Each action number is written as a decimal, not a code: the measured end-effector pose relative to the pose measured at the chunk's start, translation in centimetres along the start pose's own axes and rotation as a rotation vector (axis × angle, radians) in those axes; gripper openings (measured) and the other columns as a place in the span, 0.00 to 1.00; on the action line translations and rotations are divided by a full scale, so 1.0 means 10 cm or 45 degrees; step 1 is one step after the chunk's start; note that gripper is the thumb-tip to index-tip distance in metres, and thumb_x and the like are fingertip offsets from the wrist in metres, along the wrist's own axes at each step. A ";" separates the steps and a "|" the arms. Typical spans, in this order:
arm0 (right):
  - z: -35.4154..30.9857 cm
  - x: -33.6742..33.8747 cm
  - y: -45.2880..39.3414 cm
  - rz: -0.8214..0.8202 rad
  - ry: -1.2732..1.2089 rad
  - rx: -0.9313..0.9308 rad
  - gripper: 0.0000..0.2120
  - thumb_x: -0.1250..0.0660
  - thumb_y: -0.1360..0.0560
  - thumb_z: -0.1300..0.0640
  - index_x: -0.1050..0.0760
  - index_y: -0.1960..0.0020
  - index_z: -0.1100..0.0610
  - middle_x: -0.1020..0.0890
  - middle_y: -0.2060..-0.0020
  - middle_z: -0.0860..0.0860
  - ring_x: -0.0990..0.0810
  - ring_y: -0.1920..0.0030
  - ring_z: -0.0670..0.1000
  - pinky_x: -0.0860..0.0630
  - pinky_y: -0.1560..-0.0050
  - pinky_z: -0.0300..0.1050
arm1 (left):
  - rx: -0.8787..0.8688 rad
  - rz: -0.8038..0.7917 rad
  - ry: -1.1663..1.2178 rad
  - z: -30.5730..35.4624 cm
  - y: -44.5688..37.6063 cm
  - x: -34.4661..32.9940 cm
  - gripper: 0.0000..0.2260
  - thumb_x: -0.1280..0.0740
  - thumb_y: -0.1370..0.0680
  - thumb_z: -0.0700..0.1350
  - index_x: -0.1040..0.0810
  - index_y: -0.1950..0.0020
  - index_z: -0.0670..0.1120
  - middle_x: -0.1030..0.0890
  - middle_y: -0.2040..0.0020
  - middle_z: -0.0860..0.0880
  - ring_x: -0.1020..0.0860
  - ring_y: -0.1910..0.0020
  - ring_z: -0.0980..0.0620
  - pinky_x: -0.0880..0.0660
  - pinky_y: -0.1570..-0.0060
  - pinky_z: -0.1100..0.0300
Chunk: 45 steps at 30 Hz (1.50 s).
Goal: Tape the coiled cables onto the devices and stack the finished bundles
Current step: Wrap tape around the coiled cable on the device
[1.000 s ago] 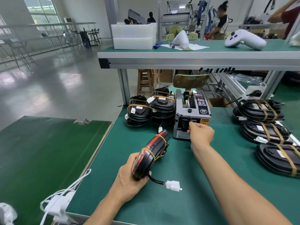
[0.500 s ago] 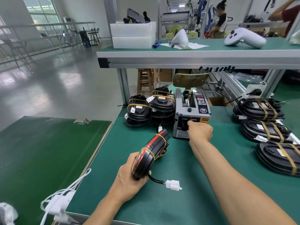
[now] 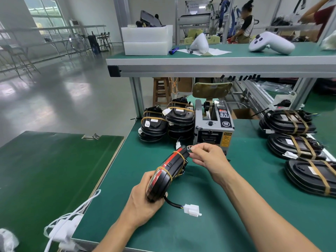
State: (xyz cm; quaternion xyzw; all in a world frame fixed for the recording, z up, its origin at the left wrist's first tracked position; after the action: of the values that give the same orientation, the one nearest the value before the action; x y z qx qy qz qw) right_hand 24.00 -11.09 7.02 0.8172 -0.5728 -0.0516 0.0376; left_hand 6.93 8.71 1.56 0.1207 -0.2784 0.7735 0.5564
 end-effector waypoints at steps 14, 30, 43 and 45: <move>-0.09 -0.07 -0.14 -0.226 0.058 0.061 0.05 0.26 0.22 0.61 0.17 0.56 0.61 0.15 0.64 0.54 0.12 0.53 0.53 0.20 0.57 0.37 | 0.006 0.001 0.007 0.01 0.00 0.01 0.26 0.24 0.27 0.54 0.29 0.33 0.68 0.17 0.56 0.56 0.23 0.62 0.53 0.23 0.58 0.64; -0.12 -0.08 -0.21 -0.218 0.171 0.063 0.04 0.26 0.23 0.63 0.17 0.57 0.59 0.14 0.62 0.53 0.12 0.56 0.50 0.16 0.52 0.40 | -0.004 0.010 -0.050 0.01 0.00 0.02 0.27 0.25 0.28 0.55 0.31 0.33 0.71 0.16 0.56 0.58 0.22 0.61 0.54 0.24 0.59 0.69; -0.16 -0.10 -0.20 -0.287 0.205 0.044 0.04 0.27 0.22 0.62 0.17 0.56 0.59 0.13 0.61 0.52 0.11 0.53 0.50 0.18 0.54 0.38 | 0.003 0.007 -0.010 0.03 0.00 0.01 0.26 0.24 0.27 0.54 0.29 0.33 0.68 0.17 0.56 0.58 0.23 0.62 0.57 0.24 0.58 0.67; -0.17 -0.09 -0.20 -0.274 0.228 0.048 0.04 0.27 0.23 0.62 0.17 0.57 0.58 0.13 0.61 0.52 0.11 0.53 0.50 0.19 0.55 0.37 | 0.005 0.004 0.000 0.03 0.00 0.01 0.26 0.24 0.27 0.54 0.29 0.33 0.68 0.17 0.57 0.58 0.23 0.62 0.57 0.24 0.58 0.67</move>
State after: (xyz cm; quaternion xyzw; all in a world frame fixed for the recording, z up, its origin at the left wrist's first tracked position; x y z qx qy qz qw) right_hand 25.78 -9.52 8.49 0.8759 -0.4770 0.0286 0.0676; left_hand 6.90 8.62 1.88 0.1216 -0.2770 0.7749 0.5550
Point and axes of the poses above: each hand's wrist, its own y-axis away from the middle knuckle, its own x-axis out of the back of the hand, z = x × y, the point moved 8 cm from there along -y, towards the middle knuckle
